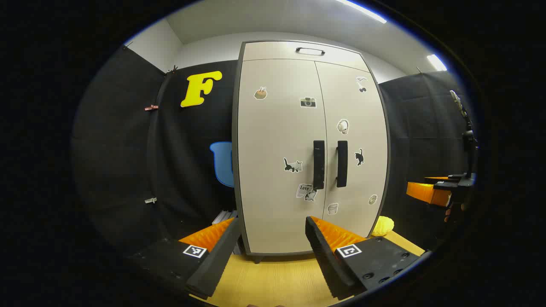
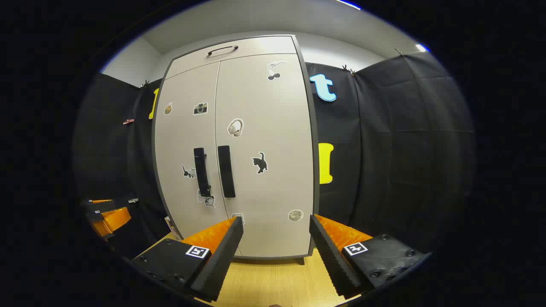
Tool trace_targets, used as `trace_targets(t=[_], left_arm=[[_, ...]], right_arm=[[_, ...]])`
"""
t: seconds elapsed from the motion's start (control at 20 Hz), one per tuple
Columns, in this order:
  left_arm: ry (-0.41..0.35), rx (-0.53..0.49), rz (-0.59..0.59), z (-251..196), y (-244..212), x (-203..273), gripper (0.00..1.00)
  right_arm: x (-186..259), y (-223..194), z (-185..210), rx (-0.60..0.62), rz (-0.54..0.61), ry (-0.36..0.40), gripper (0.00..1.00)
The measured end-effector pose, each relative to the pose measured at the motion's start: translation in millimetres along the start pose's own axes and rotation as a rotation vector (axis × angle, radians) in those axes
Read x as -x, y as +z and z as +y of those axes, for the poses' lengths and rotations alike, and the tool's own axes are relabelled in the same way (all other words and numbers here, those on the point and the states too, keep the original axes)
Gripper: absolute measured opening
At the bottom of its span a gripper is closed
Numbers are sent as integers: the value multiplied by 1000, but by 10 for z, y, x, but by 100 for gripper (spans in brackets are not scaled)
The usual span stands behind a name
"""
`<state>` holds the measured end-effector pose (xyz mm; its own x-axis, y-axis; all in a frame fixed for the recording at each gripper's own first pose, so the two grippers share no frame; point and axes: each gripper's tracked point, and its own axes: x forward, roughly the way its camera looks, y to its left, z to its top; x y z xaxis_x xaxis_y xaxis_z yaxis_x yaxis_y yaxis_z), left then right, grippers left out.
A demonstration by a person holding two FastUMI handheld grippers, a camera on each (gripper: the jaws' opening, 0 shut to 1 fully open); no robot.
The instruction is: Open the right door of the double-door shoe cabinet with the right hand, and open the left door with the left hand.
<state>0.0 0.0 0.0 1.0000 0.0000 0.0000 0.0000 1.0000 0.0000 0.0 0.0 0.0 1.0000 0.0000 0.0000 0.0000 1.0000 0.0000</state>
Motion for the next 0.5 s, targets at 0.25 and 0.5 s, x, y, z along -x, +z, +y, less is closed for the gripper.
trace_targets(t=[0.25, 0.5], left_arm=[[-8, 24, 0, -42, 13, -55, 95], [-18, 41, 9, -68, 9, -127, 95]], right_arm=[[-24, 42, 10, -4, -20, 10, 98], [-33, 7, -25, -7, -17, 13, 98]])
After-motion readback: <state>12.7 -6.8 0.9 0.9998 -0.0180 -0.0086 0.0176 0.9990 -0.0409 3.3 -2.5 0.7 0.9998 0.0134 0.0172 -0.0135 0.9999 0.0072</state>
